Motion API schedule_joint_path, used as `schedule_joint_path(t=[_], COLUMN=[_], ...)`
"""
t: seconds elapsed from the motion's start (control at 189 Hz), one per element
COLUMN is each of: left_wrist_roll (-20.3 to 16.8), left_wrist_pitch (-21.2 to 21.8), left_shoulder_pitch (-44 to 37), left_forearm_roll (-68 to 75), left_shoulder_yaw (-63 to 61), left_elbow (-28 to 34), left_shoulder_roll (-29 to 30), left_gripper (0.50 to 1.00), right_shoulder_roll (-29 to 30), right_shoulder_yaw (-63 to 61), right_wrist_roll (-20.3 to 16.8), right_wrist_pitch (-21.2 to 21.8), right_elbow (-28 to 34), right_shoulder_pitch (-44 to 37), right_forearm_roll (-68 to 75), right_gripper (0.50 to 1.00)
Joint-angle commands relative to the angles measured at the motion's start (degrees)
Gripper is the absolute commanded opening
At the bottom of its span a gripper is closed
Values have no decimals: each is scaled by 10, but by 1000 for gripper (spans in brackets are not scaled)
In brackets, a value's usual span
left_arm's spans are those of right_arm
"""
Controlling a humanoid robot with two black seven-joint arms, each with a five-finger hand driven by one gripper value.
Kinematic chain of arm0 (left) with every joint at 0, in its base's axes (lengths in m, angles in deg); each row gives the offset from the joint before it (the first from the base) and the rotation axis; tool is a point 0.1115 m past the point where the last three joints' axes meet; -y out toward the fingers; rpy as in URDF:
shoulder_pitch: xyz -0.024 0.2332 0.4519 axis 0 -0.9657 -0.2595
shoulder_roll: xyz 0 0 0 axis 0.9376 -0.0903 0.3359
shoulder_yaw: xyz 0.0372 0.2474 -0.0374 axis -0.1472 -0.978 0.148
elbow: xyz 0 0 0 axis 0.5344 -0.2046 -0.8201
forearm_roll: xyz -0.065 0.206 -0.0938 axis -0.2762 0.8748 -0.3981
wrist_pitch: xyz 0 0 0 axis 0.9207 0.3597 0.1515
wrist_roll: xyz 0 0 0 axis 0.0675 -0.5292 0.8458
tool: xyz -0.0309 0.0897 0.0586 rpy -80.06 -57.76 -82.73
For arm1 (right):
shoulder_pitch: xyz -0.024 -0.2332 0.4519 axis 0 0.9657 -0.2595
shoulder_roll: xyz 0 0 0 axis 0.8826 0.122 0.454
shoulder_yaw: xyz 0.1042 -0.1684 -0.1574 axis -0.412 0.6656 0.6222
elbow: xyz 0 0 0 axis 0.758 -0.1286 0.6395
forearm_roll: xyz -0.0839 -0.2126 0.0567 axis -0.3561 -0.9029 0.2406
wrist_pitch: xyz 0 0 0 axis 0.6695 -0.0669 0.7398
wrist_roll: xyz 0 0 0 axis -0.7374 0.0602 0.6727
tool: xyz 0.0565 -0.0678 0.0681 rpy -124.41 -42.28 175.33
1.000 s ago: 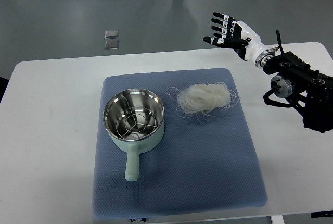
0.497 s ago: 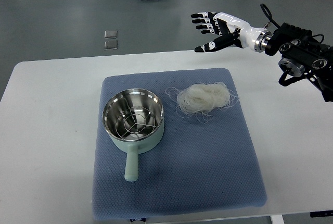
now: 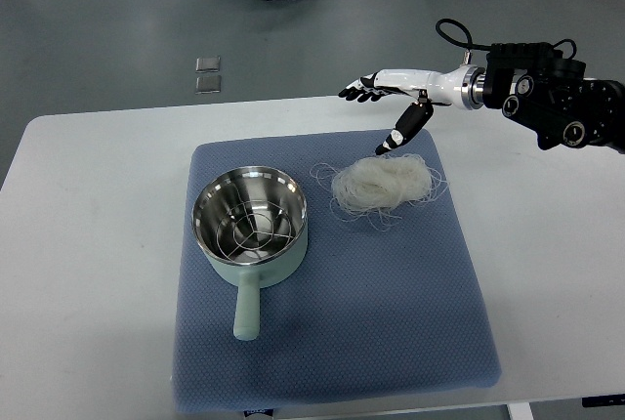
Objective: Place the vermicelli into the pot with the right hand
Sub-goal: 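Lower the right hand onto the white vermicelli bundle, then close the right hand fingers around the vermicelli, then lift the vermicelli and carry it over the green saucepan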
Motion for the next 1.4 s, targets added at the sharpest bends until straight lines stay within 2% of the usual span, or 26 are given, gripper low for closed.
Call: schedule_joint_path(t=[0.0,0.37,0.735,0.899,0.979,1.042,1.063,1.069,1.074,1.079,1.085,1.09,1.095,1.101,1.106,1.111,1.116,1.122,1.127,1.132,1.138,1.143,1.397], left_wrist_roll=[0,0,0,0,0,0,0,0,0,0,0,0,0,0,0,0,0,0,0,0,0,0,0], left_wrist_pitch=[0,0,1,1,1,1,1,1,1,1,1,1,1,1,1,1,1,1,1,1,1,1,1], left_shoulder_pitch=[0,0,1,1,1,1,1,1,1,1,1,1,1,1,1,1,1,1,1,1,1,1,1], left_forearm_roll=[0,0,-1,-1,-1,-1,-1,-1,-1,-1,-1,-1,-1,-1,-1,-1,-1,-1,-1,-1,-1,-1,-1], left_shoulder_yaw=[0,0,0,0,0,0,1,0,0,0,0,0,0,0,0,0,0,0,0,1,1,0,1], left_elbow=[0,0,1,1,1,1,1,1,1,0,0,1,1,1,1,1,1,1,1,1,1,1,1], left_shoulder_roll=[0,0,0,0,0,0,0,0,0,0,0,0,0,0,0,0,0,0,0,0,0,0,0], left_gripper=[1000,1000,1000,1000,1000,1000,1000,1000,1000,1000,1000,1000,1000,1000,1000,1000,1000,1000,1000,1000,1000,1000,1000], right_shoulder_roll=[0,2,46,65,69,69,68,68,68,68,68,68,68,68,68,68,68,67,67,66,66,65,47], right_shoulder_yaw=[20,92,146,179,198,201,201,201,201,201,201,201,201,201,201,201,201,201,201,201,201,201,188], right_wrist_roll=[1,4,-4,-11,-19,-20,-20,-20,-20,-20,-20,-20,-20,-21,-21,-21,-21,-21,-21,-21,-21,-21,-19], right_wrist_pitch=[0,0,-10,-53,-72,-82,-83,-83,-83,-84,-84,-84,-84,-84,-84,-84,-84,-84,-84,-84,-84,-84,-96], right_elbow=[10,24,21,7,0,0,0,0,0,0,0,0,0,0,0,0,0,0,0,0,0,0,4], right_shoulder_pitch=[-1,-17,-17,-14,-14,-13,-14,-14,-14,-14,-14,-14,-14,-15,-15,-15,-15,-16,-16,-16,-16,-16,-47], right_forearm_roll=[-18,-91,-112,-114,-115,-115,-115,-115,-115,-115,-115,-115,-115,-115,-115,-115,-115,-115,-115,-115,-115,-115,-107], right_gripper=[917,917,915,901,844,762,721,695,695,668,668,638,637,609,609,580,580,552,552,523,523,500,500])
